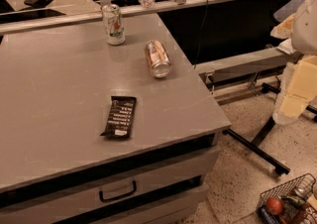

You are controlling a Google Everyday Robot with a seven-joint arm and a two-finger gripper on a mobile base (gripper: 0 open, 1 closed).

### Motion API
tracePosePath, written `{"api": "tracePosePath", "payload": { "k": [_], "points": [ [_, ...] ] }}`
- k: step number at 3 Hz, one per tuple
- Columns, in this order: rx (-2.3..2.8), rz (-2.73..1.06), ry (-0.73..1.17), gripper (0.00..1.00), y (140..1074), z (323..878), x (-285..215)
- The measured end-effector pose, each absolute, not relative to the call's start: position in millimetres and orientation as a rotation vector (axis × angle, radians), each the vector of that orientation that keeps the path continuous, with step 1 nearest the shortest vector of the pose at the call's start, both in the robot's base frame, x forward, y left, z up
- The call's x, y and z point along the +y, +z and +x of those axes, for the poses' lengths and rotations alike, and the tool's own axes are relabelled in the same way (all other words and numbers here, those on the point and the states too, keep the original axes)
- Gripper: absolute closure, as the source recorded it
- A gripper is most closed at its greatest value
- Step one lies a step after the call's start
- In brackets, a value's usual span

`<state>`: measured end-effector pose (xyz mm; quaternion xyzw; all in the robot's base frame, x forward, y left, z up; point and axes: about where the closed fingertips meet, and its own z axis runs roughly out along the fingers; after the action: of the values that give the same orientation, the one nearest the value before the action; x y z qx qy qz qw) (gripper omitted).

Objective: Pick orange can

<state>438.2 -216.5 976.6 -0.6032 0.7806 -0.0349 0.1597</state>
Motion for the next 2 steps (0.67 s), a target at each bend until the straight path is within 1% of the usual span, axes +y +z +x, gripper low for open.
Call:
{"api": "tracePosePath", "payload": {
  "k": [1,2],
  "points": [
    [2.231,-1.724,-0.100,0.00,976.6,438.2,-216.5],
    [2.215,-1.697,-0.059,0.00,980.5,442.9,-213.4]
  ]
}}
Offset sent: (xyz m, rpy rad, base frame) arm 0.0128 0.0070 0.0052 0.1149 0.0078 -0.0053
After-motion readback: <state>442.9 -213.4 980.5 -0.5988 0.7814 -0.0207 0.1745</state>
